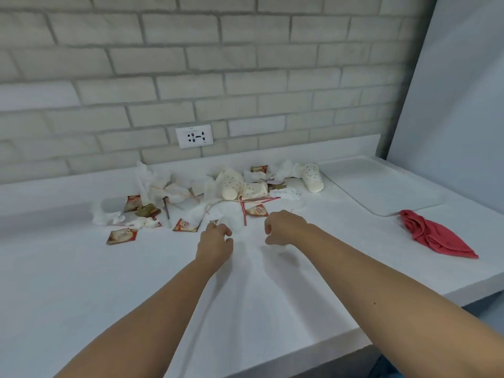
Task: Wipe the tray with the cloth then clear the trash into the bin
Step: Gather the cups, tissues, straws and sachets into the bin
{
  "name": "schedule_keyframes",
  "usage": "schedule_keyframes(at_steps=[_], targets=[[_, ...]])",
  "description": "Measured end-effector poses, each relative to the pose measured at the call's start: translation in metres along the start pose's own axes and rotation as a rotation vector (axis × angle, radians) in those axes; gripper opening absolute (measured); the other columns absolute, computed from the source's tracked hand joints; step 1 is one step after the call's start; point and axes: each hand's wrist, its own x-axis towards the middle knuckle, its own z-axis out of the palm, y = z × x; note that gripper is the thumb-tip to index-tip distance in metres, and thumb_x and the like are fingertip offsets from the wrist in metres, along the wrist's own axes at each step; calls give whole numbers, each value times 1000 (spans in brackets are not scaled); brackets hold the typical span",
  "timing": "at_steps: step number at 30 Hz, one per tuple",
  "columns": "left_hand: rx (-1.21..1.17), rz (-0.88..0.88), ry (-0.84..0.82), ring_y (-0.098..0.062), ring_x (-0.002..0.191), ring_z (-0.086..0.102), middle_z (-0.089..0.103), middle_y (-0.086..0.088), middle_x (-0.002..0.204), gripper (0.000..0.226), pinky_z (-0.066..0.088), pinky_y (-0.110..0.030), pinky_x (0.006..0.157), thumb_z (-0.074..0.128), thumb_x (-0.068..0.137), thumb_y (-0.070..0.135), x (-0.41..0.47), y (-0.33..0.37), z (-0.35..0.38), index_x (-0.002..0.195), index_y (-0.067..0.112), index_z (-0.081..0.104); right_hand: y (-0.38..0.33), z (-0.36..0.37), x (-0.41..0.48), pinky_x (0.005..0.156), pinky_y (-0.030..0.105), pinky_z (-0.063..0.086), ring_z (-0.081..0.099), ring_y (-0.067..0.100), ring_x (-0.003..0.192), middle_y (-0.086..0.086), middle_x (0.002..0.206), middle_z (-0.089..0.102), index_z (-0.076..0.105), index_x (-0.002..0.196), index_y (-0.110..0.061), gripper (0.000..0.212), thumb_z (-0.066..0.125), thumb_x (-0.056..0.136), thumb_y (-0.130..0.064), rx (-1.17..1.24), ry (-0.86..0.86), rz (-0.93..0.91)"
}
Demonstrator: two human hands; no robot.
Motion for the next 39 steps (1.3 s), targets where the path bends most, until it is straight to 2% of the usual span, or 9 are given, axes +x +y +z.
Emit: schedule_keyframes(at_steps=[5,11,14,19,22,29,33,36,39], targets=[[9,-73,39,-30,98,56,55,-15,109,23,47,-36,85,45,93,12,48,-54,-26,100,3,66,-28,-2,48,51,19,41,52,13,64,6,87,57,61,102,-8,19,64,88,-19,390,-110,13],[-60,-152,126,-33,100,57,53,-18,112,21,44,-33,80,44,92,6,97,-87,-41,102,1,62,-46,15,89,48,18,36,45,19,88,-1,96,45,60,117,-9,40,73,81,-17,560,20,33],[-87,-171,179,-35,109,51,49,-20,121,22,42,-35,87,47,93,10,122,-95,-38,107,2,61,-51,19,109,61,19,38,43,18,94,1,107,39,55,125,-14,54,77,76,-19,642,67,56],[34,-166,117,-33,125,42,45,-15,136,47,38,-42,100,53,93,25,147,-89,-30,134,6,39,-60,28,134,100,33,37,36,26,131,6,138,34,38,139,-18,72,74,78,-32,432,48,102],[226,-119,30,-31,123,41,50,-11,132,43,36,-40,99,50,95,28,149,-89,-21,133,11,41,-64,36,141,106,39,34,28,28,137,6,145,31,32,143,-20,83,75,75,-37,339,10,102],[-57,-89,-40,-29,103,56,63,-8,103,13,48,-40,89,58,86,20,153,-112,-38,88,15,69,-70,35,146,105,40,37,28,29,136,8,143,28,26,146,-18,98,76,69,-48,164,-62,43],[23,-117,-276,-28,106,54,52,1,85,32,46,-32,82,73,72,19,143,-118,-49,52,23,48,-80,31,154,107,42,36,24,29,138,6,145,25,22,148,-26,98,77,70,-46,75,-162,-24],[82,-78,-352,-21,85,49,45,3,82,34,34,-19,58,76,72,19,132,-111,-52,60,22,44,-84,27,157,108,43,38,31,30,137,5,148,25,24,148,-26,98,77,69,-48,14,-230,-33],[71,-87,-376,-20,89,44,49,-7,104,35,37,-23,61,74,75,18,127,-108,-51,94,18,44,-88,27,157,105,42,42,40,27,132,5,146,33,29,145,-22,98,78,66,-50,-32,-234,-24]])
